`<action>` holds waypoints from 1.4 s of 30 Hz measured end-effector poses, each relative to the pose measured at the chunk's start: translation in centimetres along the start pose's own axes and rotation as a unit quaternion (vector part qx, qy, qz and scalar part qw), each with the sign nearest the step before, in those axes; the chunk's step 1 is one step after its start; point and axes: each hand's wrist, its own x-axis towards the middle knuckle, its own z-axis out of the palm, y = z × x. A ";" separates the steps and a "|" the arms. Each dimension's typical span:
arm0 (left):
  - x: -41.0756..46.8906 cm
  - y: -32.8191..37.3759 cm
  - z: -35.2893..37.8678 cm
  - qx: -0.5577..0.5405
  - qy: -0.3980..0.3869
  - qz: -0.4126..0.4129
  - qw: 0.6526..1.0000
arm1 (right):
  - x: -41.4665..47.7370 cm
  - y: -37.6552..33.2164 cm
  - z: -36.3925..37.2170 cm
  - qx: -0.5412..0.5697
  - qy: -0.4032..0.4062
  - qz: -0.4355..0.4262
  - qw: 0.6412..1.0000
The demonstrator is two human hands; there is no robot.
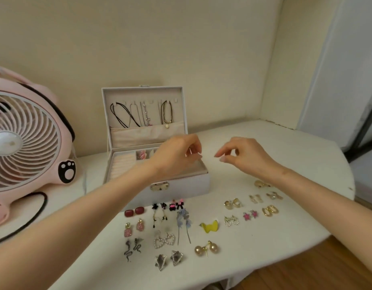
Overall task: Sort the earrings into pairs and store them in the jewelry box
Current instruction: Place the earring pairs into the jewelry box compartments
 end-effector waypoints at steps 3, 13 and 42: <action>-0.8 3.2 1.6 -0.031 -0.041 0.026 0.998 | -2.7 1.6 -0.7 -0.040 -0.062 0.004 0.997; -1.6 6.6 6.9 0.067 -0.225 -0.006 0.972 | -5.7 2.5 0.0 -0.070 -0.196 0.029 0.978; 0.8 -10.7 -1.7 0.058 -0.009 -0.177 0.982 | 3.8 -4.8 4.0 0.313 -0.051 0.088 0.944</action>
